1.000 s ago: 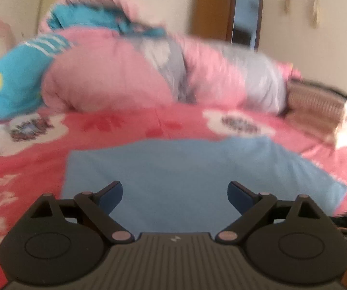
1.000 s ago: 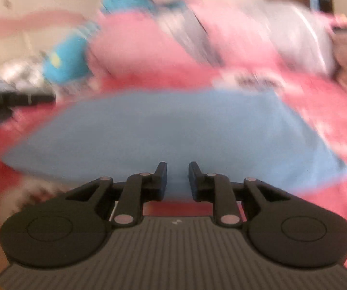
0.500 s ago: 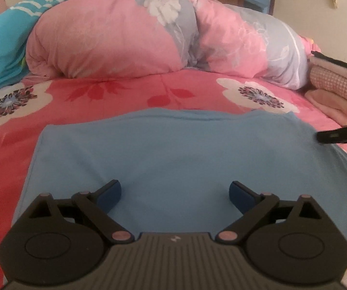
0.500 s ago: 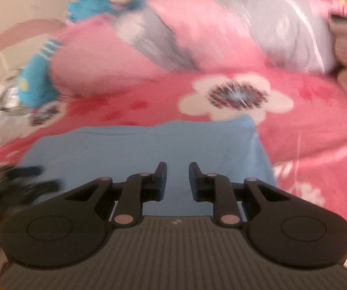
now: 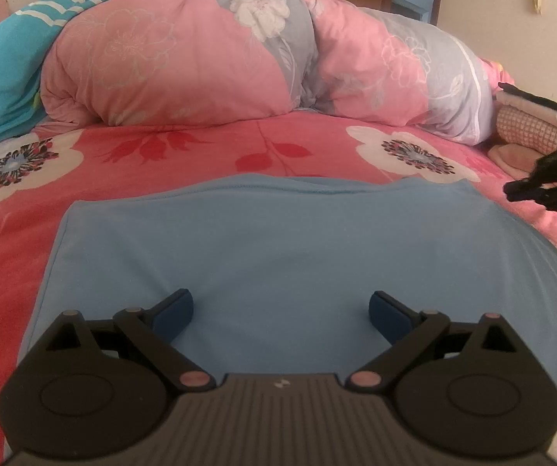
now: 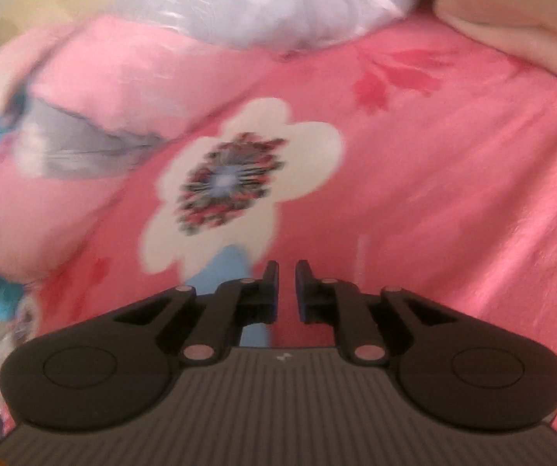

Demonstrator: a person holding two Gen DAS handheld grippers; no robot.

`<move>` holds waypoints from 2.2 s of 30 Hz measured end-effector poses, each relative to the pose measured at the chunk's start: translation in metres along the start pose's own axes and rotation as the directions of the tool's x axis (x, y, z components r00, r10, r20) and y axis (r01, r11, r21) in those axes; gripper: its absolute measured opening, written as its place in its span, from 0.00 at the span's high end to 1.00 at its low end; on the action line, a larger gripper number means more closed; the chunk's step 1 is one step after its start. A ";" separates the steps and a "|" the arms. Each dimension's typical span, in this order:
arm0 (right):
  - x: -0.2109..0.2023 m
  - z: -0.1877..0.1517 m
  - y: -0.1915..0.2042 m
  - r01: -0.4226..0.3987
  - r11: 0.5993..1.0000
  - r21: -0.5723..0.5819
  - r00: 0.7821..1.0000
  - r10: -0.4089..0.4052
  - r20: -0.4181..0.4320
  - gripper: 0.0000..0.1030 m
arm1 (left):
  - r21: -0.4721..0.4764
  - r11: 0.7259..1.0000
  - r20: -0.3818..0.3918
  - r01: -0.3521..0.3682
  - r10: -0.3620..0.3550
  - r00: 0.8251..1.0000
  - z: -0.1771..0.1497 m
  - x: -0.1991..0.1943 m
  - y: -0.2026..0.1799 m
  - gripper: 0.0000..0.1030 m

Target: Fold clothes

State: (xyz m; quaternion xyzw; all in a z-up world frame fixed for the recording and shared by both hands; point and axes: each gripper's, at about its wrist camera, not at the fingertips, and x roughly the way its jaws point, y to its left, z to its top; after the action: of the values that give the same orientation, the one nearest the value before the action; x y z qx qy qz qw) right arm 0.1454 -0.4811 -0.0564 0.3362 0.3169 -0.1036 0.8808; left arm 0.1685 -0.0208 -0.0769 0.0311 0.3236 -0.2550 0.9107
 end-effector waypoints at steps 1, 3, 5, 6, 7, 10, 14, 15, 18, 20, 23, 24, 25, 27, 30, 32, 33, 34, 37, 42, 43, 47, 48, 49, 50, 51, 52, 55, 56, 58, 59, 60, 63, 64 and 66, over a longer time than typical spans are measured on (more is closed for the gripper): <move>-0.005 -0.007 0.002 -0.037 0.999 -0.001 0.999 0.037 -0.020 0.91 | 0.000 1.000 0.000 0.000 0.000 1.000 0.000 0.000 0.000 0.05; -0.015 -0.020 0.006 -0.109 0.994 -0.001 0.992 0.109 -0.062 0.91 | 0.000 1.000 0.000 0.000 0.000 1.000 0.000 0.000 0.000 0.05; -0.019 -0.033 0.001 -0.105 0.994 -0.012 0.989 0.103 -0.104 0.91 | -0.004 1.000 0.001 0.002 -0.002 1.000 0.001 -0.001 0.001 0.05; -0.022 -0.038 -0.004 -0.058 0.998 -0.019 0.992 0.056 -0.109 0.91 | -0.006 1.000 0.002 0.002 -0.002 1.000 0.001 -0.001 0.001 0.05; -0.027 -0.039 -0.015 -0.021 1.000 -0.011 0.995 0.020 -0.096 0.92 | -0.007 1.000 0.003 0.003 -0.003 1.000 0.001 -0.001 0.001 0.05; -0.050 -0.033 -0.041 0.050 0.993 0.104 0.999 -0.048 -0.015 0.90 | -0.013 1.000 0.006 0.006 -0.006 1.000 0.001 -0.001 0.002 0.05; -0.060 -0.043 -0.021 -0.040 0.997 0.063 0.999 0.042 -0.026 0.89 | -0.012 1.000 0.006 0.002 -0.002 1.000 0.001 -0.001 0.001 0.05; -0.059 -0.048 -0.015 -0.071 0.996 0.050 0.996 0.073 -0.049 0.89 | -0.013 1.000 0.006 0.002 -0.002 1.000 0.000 -0.001 0.001 0.05; -0.059 -0.063 -0.013 -0.102 0.994 0.026 0.989 0.104 -0.101 0.89 | -0.021 1.000 0.008 0.004 -0.003 1.000 0.000 -0.002 0.002 0.05; -0.063 -0.074 -0.030 -0.035 0.999 0.024 0.993 0.038 -0.112 0.99 | -0.029 1.000 0.008 0.008 -0.008 1.000 0.001 -0.002 0.004 0.05; -0.088 -0.077 -0.045 0.046 0.996 0.076 0.997 -0.041 -0.067 0.95 | -0.028 1.000 0.006 0.005 -0.004 1.000 0.001 -0.002 0.003 0.05; -0.098 -0.077 -0.047 0.074 0.994 0.082 0.996 -0.070 -0.055 0.93 | -0.027 1.000 0.006 0.004 -0.004 1.000 0.001 -0.002 0.003 0.05; -0.102 -0.077 -0.040 0.075 0.995 0.062 0.996 -0.072 -0.048 0.90 | -0.026 1.000 0.006 0.003 -0.003 1.000 0.001 -0.002 0.003 0.05; -0.108 -0.079 -0.022 0.038 0.999 0.022 0.999 -0.037 -0.033 0.89 | -0.025 1.000 0.007 0.002 -0.001 1.000 0.001 -0.002 0.002 0.05; -0.093 -0.085 0.003 -0.094 0.996 -0.002 0.993 0.094 -0.067 0.86 | -0.023 1.000 0.007 -0.001 0.001 1.000 0.001 -0.002 0.002 0.05; -0.081 -0.095 0.006 -0.119 0.993 0.021 0.985 0.121 -0.124 0.86 | -0.021 1.000 0.008 -0.002 0.002 1.000 0.001 -0.002 0.002 0.05; -0.078 -0.100 0.000 -0.106 0.994 0.042 0.983 0.111 -0.148 0.86 | -0.021 1.000 0.008 -0.003 0.003 1.000 0.001 -0.002 0.002 0.05; -0.084 -0.105 -0.013 -0.118 0.990 0.079 0.982 0.128 -0.139 0.88 | -0.020 1.000 0.008 -0.004 0.004 1.000 0.001 -0.002 0.002 0.05; -0.122 -0.118 -0.054 -0.063 0.982 0.176 0.993 0.079 -0.087 0.90 | -0.018 1.000 0.009 -0.006 0.006 1.000 0.001 -0.002 0.001 0.05; -0.173 -0.123 -0.088 -0.113 0.921 0.373 0.992 0.123 -0.002 0.83 | -0.024 1.000 0.020 -0.005 0.005 1.000 0.000 -0.004 0.003 0.05; -0.176 -0.122 -0.078 -0.155 0.923 0.353 0.987 0.159 0.018 0.81 | -0.028 1.000 0.026 -0.003 0.004 1.000 0.000 -0.005 0.003 0.05; -0.149 -0.128 -0.037 -0.242 0.935 0.260 0.964 0.263 -0.048 0.77 | -0.049 0.999 0.051 0.002 0.000 0.999 -0.002 -0.012 0.007 0.05; -0.139 -0.132 -0.030 -0.242 0.937 0.251 0.961 0.268 -0.074 0.77 | -0.053 0.999 0.054 -0.001 0.004 0.999 -0.002 -0.016 0.008 0.05; -0.141 -0.133 -0.032 -0.216 0.943 0.254 0.968 0.242 -0.074 0.77 | -0.057 0.998 0.057 -0.004 0.007 0.998 -0.003 -0.020 0.009 0.05; -0.143 -0.134 -0.035 -0.189 0.947 0.258 0.974 0.214 -0.072 0.78 | -0.059 0.998 0.062 -0.004 0.008 0.998 -0.004 -0.026 0.009 0.05; -0.145 -0.136 -0.038 -0.162 0.951 0.262 0.980 0.186 -0.071 0.78 | -0.062 0.998 0.066 -0.004 0.008 0.998 -0.006 -0.031 0.010 0.05; -0.147 -0.137 -0.041 -0.135 0.955 0.266 0.985 0.159 -0.071 0.80 | -0.059 0.998 0.068 -0.005 0.009 0.998 -0.008 -0.036 0.011 0.05; -0.160 -0.133 -0.040 -0.061 0.967 0.247 0.997 0.073 -0.040 0.77 | -0.054 0.998 0.067 -0.013 0.017 0.998 -0.012 -0.048 0.017 0.05; -0.171 -0.127 -0.034 -0.041 0.975 0.220 0.999 0.044 -0.008 0.77 | -0.059 0.998 0.062 -0.018 0.022 0.998 -0.014 -0.051 0.020 0.05; -0.187 -0.114 -0.018 -0.055 0.984 0.167 0.998 0.048 0.045 0.76 | -0.078 0.997 0.051 -0.030 0.034 0.998 -0.017 -0.054 0.028 0.05; -0.183 -0.108 -0.002 -0.102 0.985 0.138 0.994 0.097 0.043 0.76 | -0.087 0.996 0.046 -0.035 0.039 0.998 -0.019 -0.055 0.032 0.05; -0.178 -0.102 0.015 -0.149 0.983 0.110 0.989 0.146 0.039 0.75 | -0.096 0.995 0.041 -0.041 0.045 0.998 -0.020 -0.057 0.037 0.05; -0.130 -0.094 0.088 -0.310 0.950 -0.030 0.947 0.306 -0.096 0.74 | -0.103 0.994 0.042 -0.043 0.047 0.998 -0.026 -0.061 0.046 0.05; -0.108 -0.097 0.113 -0.352 0.934 -0.064 0.927 0.338 -0.159 0.74 | -0.097 0.994 0.046 -0.040 0.045 0.998 -0.027 -0.062 0.047 0.05; -0.062 -0.106 0.162 -0.433 0.893 -0.122 0.877 0.386 -0.286 0.74 | -0.082 0.996 0.053 -0.036 0.041 0.998 -0.031 -0.065 0.049 0.05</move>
State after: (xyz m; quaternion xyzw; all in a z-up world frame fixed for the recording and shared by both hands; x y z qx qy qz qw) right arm 0.1091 -0.2913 0.0068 0.3243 0.3566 0.1591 0.8616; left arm 0.1313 0.0574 -0.0676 -0.0066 0.3082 -0.2248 0.9244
